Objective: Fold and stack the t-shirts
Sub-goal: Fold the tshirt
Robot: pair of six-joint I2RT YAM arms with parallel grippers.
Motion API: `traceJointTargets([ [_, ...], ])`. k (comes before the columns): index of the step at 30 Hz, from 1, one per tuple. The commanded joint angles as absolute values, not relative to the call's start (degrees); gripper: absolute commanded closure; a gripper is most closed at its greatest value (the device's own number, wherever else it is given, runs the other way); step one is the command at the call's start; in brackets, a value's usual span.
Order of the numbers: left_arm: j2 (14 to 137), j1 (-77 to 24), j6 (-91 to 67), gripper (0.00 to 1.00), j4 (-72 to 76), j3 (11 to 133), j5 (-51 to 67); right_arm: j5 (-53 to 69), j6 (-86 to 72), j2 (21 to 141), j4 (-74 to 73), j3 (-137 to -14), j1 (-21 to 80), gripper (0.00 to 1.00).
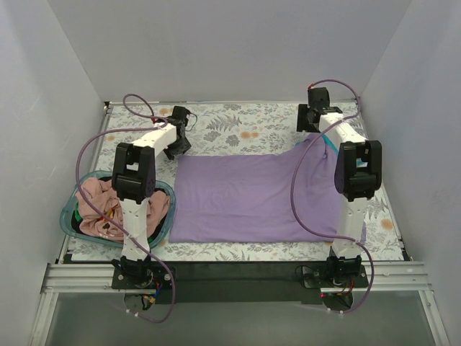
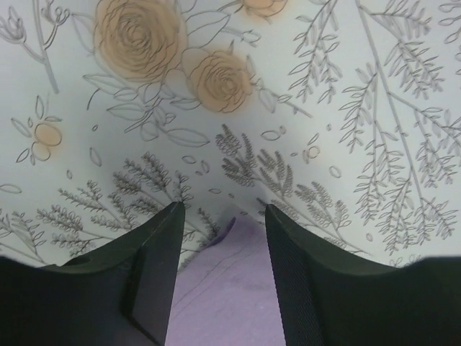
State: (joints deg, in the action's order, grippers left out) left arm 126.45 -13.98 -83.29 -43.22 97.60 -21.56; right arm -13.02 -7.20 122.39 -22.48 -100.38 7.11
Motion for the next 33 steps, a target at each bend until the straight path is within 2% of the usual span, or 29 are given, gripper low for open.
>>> traceJointTargets([
  [1,125.34,-13.80,-84.73,0.53,-43.78,91.50,-16.18,-17.75,-6.59,120.15,-22.94,-97.83,7.38,0.33],
  [4,123.93,-13.71,-84.90,0.73,-42.37,88.77,-15.65,-17.23,-7.12,119.79,-23.20,-95.98,7.38,0.38],
  [5,123.66,-13.80,-84.73,1.00,-42.28,88.51,-15.47,-17.14,-7.47,119.79,-23.29,-95.63,7.38,0.40],
  [9,122.35,-13.80,-82.45,1.00,-40.61,87.54,-14.68,-16.96,-9.05,119.45,-23.64,-94.84,7.47,0.51],
  [13,117.87,-13.71,-80.60,1.00,-36.57,84.04,-12.32,-18.10,-10.45,117.60,-23.55,-94.57,7.47,0.73],
  [20,110.40,-13.71,-79.98,1.00,-32.17,79.81,-10.55,-19.86,-12.39,110.49,-23.55,-91.77,7.65,0.86],
  [22,109.16,-13.71,-80.33,1.00,-31.91,78.14,-10.20,-20.56,-12.92,108.99,-23.55,-89.13,7.65,0.96],
  [23,108.55,-13.71,-80.42,1.00,-31.56,77.61,-10.20,-20.65,-13.18,107.59,-23.55,-88.34,7.65,0.99],
  [33,99.06,-13.80,-80.51,1.00,-28.31,69.44,-10.46,-19.78,-17.13,99.33,-21.27,-76.04,7.65,0.99],
])
